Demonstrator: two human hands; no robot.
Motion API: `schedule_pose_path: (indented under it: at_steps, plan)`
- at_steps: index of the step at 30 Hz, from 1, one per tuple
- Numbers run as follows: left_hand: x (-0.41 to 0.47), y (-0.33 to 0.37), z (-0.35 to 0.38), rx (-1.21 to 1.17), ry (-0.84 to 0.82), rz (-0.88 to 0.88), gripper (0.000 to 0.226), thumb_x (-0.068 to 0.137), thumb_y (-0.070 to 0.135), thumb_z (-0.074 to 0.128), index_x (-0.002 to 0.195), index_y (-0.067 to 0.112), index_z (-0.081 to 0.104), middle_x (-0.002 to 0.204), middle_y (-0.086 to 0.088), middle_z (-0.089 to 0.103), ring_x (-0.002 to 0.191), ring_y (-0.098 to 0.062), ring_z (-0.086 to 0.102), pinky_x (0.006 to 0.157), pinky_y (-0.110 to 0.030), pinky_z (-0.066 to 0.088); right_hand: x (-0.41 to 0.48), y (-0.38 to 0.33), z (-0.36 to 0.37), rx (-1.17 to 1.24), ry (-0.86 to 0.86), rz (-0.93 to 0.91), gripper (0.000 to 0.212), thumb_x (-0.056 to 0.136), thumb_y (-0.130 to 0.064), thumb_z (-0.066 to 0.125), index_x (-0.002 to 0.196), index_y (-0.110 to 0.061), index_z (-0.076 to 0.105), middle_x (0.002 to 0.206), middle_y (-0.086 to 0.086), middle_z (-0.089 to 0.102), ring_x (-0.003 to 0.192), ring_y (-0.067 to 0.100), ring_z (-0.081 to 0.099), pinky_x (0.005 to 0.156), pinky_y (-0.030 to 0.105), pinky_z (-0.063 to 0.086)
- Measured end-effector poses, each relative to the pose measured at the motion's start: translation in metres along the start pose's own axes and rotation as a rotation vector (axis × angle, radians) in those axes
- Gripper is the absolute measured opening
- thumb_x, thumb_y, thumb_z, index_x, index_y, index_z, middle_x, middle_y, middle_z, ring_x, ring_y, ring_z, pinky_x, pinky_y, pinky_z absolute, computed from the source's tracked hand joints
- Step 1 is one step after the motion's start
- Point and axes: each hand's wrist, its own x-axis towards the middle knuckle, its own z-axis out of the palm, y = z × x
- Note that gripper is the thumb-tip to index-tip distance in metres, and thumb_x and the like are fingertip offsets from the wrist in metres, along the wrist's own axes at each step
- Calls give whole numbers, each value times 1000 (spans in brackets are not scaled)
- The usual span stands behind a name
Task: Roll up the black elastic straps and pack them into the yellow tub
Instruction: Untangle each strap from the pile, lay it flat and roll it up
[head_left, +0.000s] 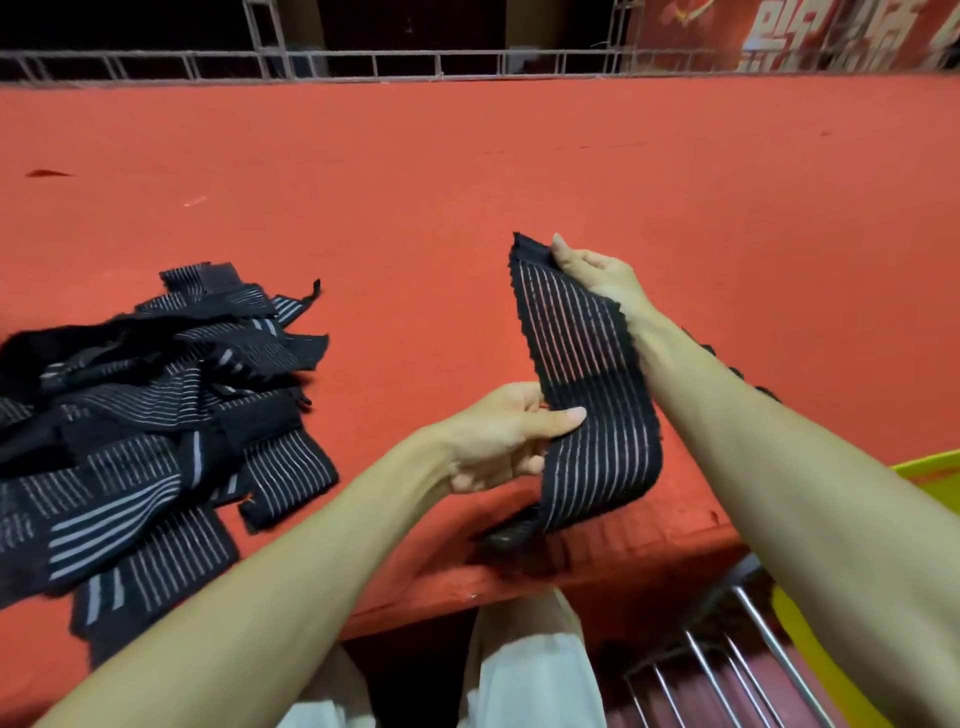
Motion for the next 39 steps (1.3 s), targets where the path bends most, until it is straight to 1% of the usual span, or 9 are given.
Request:
schedule_pose_path:
  at_steps: [2, 4, 7, 15, 19, 23, 26, 33, 39]
  plan:
    - [-1, 9, 4, -63, -39, 49, 16, 95, 12, 57, 110, 9, 60, 93, 1, 69, 77, -6, 66, 65, -17, 55, 1, -6, -5, -60, 2, -10, 30, 88, -44, 66, 83, -14, 64, 72, 2, 66, 59, 14, 60, 65, 30, 51]
    - [-3, 13, 4, -82, -31, 78, 19, 94, 12, 57, 113, 9, 61, 102, 0, 70, 89, -9, 67, 76, -22, 57, 0, -10, -5, -115, 17, -18, 31, 89, -44, 64, 84, -13, 63, 70, 0, 65, 55, 10, 60, 58, 24, 51]
    - [-5, 5, -2, -71, 42, 51, 24, 97, 10, 52, 120, 6, 57, 107, -2, 67, 89, -9, 67, 73, -23, 58, 1, -2, 0, -151, 26, -35, 26, 94, -34, 60, 85, -10, 60, 64, -2, 61, 43, 2, 54, 44, 16, 43]
    - [13, -47, -39, -33, 239, -65, 14, 98, 4, 49, 107, 8, 60, 101, -3, 69, 87, -12, 68, 70, -26, 59, 33, 51, 4, -303, -127, 60, 5, 99, -8, 52, 100, -11, 55, 81, 5, 59, 68, 14, 57, 60, 30, 47]
    - [24, -56, -64, 461, 353, 39, 9, 98, 10, 52, 103, 8, 60, 91, 2, 65, 72, -1, 61, 60, -14, 47, 55, 76, 11, -341, -41, 22, 6, 93, -11, 63, 91, -15, 58, 80, 3, 61, 64, 10, 59, 46, 20, 44]
    - [29, -58, -104, 916, 428, 51, 20, 96, 37, 57, 87, 20, 65, 86, 10, 65, 91, -21, 63, 84, -38, 43, 80, 103, 19, -345, -1, -22, 12, 88, -11, 70, 81, -18, 63, 77, -1, 60, 63, 6, 55, 48, 15, 41]
    - [32, -63, -127, 1110, 590, 18, 36, 91, 46, 59, 63, 27, 49, 76, 9, 52, 88, -15, 47, 83, -34, 28, 102, 126, 30, -370, 40, -40, 10, 83, -13, 75, 86, -11, 66, 72, -5, 59, 64, 6, 52, 55, 16, 41]
    - [40, -82, -140, 1032, 816, 251, 26, 78, 31, 75, 77, 31, 48, 81, 14, 50, 80, -5, 47, 78, -29, 29, 128, 176, 48, -702, 130, -44, 20, 75, -29, 82, 84, -17, 68, 89, 2, 65, 81, 14, 58, 75, 27, 43]
    - [33, -79, -137, 921, 868, 283, 18, 81, 21, 65, 93, 27, 53, 88, 11, 50, 80, -8, 49, 86, -39, 46, 110, 165, 60, -823, 216, -110, 39, 81, -26, 76, 115, -19, 57, 111, 4, 39, 91, 18, 52, 88, 33, 44]
